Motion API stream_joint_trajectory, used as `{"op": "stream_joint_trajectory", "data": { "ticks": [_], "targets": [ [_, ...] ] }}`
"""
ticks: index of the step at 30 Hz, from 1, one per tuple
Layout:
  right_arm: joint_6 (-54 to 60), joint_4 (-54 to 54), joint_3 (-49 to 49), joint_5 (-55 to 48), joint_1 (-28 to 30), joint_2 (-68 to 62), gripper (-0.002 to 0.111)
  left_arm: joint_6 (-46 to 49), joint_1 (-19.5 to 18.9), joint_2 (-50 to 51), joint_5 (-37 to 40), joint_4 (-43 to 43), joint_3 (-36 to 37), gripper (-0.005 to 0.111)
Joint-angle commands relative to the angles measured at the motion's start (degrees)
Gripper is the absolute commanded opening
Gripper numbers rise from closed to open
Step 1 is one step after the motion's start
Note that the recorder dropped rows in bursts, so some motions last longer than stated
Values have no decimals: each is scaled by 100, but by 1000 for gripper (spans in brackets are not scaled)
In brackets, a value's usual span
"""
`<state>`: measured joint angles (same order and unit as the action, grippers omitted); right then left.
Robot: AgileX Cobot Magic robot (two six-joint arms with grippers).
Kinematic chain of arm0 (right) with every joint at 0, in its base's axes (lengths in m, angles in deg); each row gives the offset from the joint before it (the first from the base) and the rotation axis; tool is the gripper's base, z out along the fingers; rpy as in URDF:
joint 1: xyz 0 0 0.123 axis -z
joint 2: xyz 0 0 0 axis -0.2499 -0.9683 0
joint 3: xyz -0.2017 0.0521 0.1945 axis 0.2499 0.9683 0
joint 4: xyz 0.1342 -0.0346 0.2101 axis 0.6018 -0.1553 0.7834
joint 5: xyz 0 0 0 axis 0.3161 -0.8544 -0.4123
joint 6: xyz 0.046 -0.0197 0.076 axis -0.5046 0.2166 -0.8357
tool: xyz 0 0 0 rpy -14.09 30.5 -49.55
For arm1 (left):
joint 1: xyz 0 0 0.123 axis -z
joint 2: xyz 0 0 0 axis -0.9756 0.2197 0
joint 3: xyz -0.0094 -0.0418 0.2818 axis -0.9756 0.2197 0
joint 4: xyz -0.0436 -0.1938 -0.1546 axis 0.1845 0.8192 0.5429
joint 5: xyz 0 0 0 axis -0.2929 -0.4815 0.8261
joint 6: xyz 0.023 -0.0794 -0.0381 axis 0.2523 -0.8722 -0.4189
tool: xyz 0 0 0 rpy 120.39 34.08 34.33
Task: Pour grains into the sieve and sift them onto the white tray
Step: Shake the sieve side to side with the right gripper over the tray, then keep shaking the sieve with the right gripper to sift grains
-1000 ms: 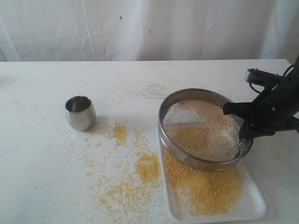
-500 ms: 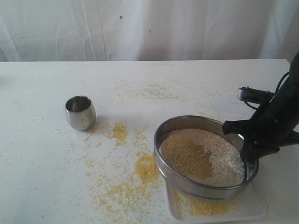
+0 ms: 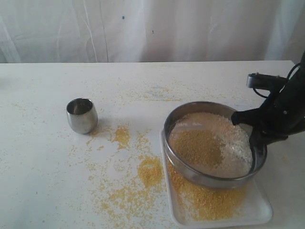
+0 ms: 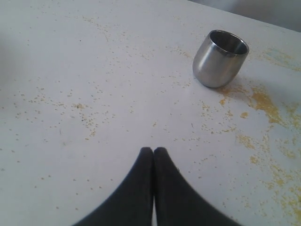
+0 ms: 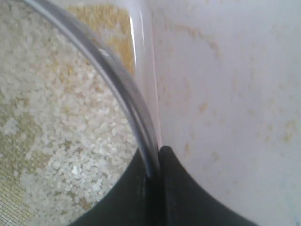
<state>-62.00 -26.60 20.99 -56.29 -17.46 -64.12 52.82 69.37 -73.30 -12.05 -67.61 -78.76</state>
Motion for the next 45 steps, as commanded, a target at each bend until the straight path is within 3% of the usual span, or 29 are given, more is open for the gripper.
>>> {"op": "stream_joint_trajectory", "data": {
  "ticks": [1,4,9,13,18,22,27,28,32,37,41,42,45],
  "targets": [
    [214,117,6,-16,-17,108,0,-37,-1,-26,23,12,21,0],
    [303,-144,-6,937,-17,94,0,-37,-1,-26,23,12,21,0],
    [-12,-86,-5,-723,-73,106,0,-37,-1,-26,23,12,21,0],
    [134,-260,-6,707,-101,51,0,-37,-1,-26,23,12,21,0],
    [-189,-98,33,-598,-101,52,0,-37,-1,-26,23,12,21,0],
    [-139,-110,10,675,-101,-12,0,-37,-1,-26,23,12,21,0],
    [-395,292,-38,-1499,-101,61,0,-37,-1,-26,23,12,21,0],
    [-295,305,-38,-1495,-101,61,0,-37,-1,-26,23,12,21,0],
    [532,165,-38,88,-101,61,0,-37,-1,-26,23,12,21,0],
    [-49,316,-44,-568,-101,82,0,-37,-1,-26,23,12,21,0],
    [11,325,-44,1025,-101,82,0,-37,-1,-26,23,12,21,0],
    [-1,323,-44,1015,-101,93,0,-37,-1,-26,23,12,21,0],
    [-178,333,-127,-872,-101,171,0,-37,-1,-26,23,12,21,0]
  ]
}}
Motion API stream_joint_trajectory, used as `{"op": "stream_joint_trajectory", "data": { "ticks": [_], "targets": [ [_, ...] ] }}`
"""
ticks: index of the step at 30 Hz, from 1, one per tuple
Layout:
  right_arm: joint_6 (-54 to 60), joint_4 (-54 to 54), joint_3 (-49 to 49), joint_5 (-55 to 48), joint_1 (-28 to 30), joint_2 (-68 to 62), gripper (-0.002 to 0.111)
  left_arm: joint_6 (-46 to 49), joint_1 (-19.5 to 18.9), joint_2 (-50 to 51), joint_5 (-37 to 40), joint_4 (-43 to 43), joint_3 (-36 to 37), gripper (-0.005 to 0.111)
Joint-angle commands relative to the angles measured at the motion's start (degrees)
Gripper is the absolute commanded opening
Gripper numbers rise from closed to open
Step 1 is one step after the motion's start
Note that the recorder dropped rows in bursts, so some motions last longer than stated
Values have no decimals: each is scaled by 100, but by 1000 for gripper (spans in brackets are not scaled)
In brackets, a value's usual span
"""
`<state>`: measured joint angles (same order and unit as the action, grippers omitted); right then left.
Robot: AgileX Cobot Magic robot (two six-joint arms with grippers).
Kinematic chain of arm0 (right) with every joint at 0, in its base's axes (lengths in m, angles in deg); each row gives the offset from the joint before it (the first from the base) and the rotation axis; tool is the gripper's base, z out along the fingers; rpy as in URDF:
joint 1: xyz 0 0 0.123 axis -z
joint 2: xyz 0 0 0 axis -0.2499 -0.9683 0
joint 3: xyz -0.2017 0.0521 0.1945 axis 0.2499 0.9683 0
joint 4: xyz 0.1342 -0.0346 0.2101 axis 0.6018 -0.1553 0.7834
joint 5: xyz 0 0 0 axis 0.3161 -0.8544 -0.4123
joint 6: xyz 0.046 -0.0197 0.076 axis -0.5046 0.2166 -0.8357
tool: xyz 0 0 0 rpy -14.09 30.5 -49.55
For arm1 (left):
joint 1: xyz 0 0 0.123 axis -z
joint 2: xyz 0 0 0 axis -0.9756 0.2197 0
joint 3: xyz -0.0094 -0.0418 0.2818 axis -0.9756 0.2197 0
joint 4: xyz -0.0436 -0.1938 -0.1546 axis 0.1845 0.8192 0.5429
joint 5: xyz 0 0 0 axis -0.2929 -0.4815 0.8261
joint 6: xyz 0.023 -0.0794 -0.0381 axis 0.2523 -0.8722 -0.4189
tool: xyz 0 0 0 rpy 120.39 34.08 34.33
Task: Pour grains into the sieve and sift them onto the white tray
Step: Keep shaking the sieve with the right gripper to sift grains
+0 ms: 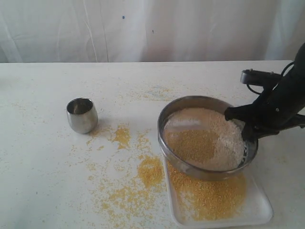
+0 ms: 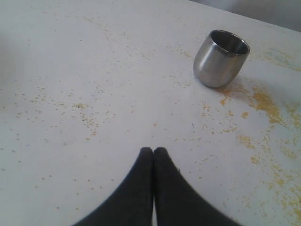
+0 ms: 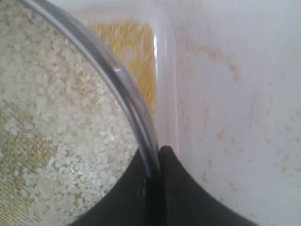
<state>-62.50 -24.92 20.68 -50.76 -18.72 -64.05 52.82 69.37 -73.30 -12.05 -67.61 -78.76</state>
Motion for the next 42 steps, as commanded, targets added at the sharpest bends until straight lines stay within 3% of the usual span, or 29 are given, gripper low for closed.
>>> {"op": "stream_joint_trajectory", "data": {
  "ticks": [1,3,6,10,12,16,21,26,30,32,35,36,40,42],
  "targets": [
    [-104,192,-32,-1800,25,167,0,-37,-1,-26,23,12,21,0],
    [-102,180,6,-1499,25,167,0,-37,-1,-26,23,12,21,0],
    [148,-18,-5,11,25,107,0,-37,-1,-26,23,12,21,0],
    [150,-57,-29,-1482,25,142,0,-37,-1,-26,23,12,21,0],
    [161,-57,31,-1498,25,142,0,-37,-1,-26,23,12,21,0],
    [136,-117,32,388,25,107,0,-37,-1,-26,23,12,21,0],
    [-121,-104,-25,-1529,25,176,0,-37,-1,-26,23,12,21,0],
    [-146,-207,-41,560,25,140,0,-37,-1,-26,23,12,21,0],
    [-400,-149,-95,-1112,25,242,0,-37,-1,-26,23,12,21,0],
    [-400,-149,-48,-827,25,251,0,-37,-1,-26,23,12,21,0],
    [-354,-183,-48,554,25,193,0,-37,-1,-26,23,12,21,0],
    [-400,-134,-59,469,25,195,0,-37,-1,-26,23,12,21,0],
    [-409,-87,-47,-1633,25,255,0,-37,-1,-26,23,12,21,0],
    [-409,-87,62,-1281,25,255,0,-37,-1,-26,23,12,21,0]
  ]
}}
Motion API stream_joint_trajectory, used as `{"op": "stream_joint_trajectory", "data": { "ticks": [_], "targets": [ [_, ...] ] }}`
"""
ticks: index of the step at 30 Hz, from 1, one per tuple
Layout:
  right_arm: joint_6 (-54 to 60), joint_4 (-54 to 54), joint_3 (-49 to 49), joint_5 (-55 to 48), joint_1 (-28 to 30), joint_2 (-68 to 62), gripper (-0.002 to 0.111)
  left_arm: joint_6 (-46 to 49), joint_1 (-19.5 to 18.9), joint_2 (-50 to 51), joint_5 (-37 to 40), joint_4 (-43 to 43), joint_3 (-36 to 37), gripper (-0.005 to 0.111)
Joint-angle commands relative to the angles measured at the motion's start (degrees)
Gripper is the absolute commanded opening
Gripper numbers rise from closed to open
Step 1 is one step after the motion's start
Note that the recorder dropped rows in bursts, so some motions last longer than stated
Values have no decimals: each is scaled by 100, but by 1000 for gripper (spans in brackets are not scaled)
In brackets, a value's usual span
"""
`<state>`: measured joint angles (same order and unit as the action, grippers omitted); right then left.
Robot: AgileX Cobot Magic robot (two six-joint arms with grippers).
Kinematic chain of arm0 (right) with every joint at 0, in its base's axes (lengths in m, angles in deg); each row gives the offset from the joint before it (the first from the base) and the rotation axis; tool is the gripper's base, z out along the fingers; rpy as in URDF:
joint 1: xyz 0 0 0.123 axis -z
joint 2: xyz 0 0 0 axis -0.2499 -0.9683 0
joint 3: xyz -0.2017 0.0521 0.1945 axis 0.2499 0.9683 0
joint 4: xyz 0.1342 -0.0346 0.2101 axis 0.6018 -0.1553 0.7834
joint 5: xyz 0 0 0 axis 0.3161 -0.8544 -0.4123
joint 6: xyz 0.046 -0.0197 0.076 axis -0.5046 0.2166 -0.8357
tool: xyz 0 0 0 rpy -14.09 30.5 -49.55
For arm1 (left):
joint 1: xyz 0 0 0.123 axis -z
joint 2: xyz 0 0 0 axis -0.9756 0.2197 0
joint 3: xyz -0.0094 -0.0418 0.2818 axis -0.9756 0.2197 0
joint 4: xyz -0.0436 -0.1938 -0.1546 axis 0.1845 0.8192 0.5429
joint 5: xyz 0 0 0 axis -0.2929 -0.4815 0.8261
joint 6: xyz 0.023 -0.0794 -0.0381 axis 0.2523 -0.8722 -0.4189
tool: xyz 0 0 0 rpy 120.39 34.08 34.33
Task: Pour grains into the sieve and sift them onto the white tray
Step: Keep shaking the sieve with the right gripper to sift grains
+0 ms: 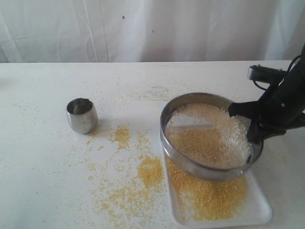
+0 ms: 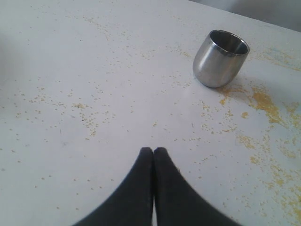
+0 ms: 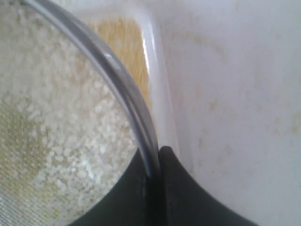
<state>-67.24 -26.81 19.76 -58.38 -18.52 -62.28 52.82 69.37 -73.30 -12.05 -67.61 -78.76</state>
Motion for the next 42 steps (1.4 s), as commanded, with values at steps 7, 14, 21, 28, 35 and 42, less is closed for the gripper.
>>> {"op": "stream_joint_trajectory", "data": {
  "ticks": [7,14,21,28,35,42],
  "targets": [
    [-23,127,122,-123,5,-53,0,-37,-1,-26,23,12,21,0],
    [-119,144,264,1523,5,-151,0,-37,-1,-26,23,12,21,0],
    [-116,344,348,414,5,-139,0,-37,-1,-26,23,12,21,0],
    [-161,410,354,-298,5,-124,0,-37,-1,-26,23,12,21,0],
    [-223,509,398,982,5,-127,0,-37,-1,-26,23,12,21,0],
    [-208,515,444,1007,5,-126,0,-37,-1,-26,23,12,21,0]
  ]
}}
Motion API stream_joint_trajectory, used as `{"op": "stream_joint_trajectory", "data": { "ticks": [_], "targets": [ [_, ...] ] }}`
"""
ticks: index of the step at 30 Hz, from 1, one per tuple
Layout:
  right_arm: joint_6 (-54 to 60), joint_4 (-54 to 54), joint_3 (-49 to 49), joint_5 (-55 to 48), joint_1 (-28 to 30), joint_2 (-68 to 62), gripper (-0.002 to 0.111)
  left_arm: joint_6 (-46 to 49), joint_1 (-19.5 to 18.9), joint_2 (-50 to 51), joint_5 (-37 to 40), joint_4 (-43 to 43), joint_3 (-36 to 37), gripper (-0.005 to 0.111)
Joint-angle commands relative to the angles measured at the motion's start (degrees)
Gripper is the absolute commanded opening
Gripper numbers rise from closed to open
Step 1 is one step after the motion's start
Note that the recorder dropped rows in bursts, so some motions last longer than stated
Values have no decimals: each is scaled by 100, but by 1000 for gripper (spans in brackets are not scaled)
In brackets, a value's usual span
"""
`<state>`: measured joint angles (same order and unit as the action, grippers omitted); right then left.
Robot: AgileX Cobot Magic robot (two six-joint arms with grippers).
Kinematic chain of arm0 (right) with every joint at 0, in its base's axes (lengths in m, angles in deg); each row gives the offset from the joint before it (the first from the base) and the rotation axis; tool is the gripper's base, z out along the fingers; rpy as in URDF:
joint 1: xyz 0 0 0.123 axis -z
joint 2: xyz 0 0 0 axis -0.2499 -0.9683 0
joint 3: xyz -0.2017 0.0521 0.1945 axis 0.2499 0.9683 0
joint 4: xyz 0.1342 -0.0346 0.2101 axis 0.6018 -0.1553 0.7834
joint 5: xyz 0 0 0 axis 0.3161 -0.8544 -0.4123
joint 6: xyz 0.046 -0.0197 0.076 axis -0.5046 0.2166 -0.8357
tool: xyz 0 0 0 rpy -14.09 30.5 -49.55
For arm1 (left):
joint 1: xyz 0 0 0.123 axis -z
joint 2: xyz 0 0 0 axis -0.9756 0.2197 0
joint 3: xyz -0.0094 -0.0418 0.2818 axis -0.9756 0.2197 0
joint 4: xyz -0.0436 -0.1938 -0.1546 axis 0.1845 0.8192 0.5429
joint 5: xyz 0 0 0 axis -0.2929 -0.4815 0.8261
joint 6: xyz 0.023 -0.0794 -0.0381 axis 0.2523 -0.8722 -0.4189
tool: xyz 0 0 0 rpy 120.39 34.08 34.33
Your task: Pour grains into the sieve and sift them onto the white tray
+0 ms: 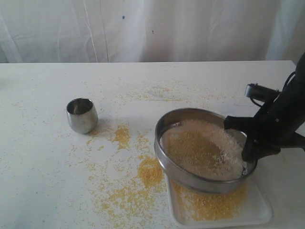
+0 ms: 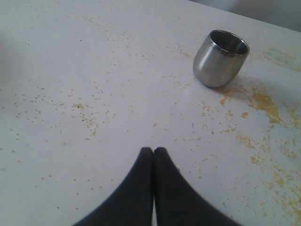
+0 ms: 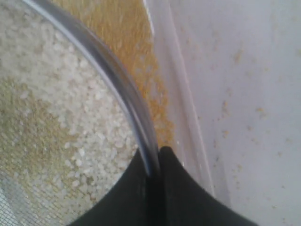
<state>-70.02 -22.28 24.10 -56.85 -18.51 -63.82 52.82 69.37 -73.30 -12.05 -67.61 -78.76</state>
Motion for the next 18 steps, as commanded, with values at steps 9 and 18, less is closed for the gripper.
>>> {"op": "stream_joint_trajectory", "data": {
  "ticks": [9,18],
  "targets": [
    [168,235,116,-13,-47,34,0,-37,-1,-26,23,12,21,0],
    [171,595,343,-918,-209,-13,0,-37,-1,-26,23,12,21,0]
  ]
}}
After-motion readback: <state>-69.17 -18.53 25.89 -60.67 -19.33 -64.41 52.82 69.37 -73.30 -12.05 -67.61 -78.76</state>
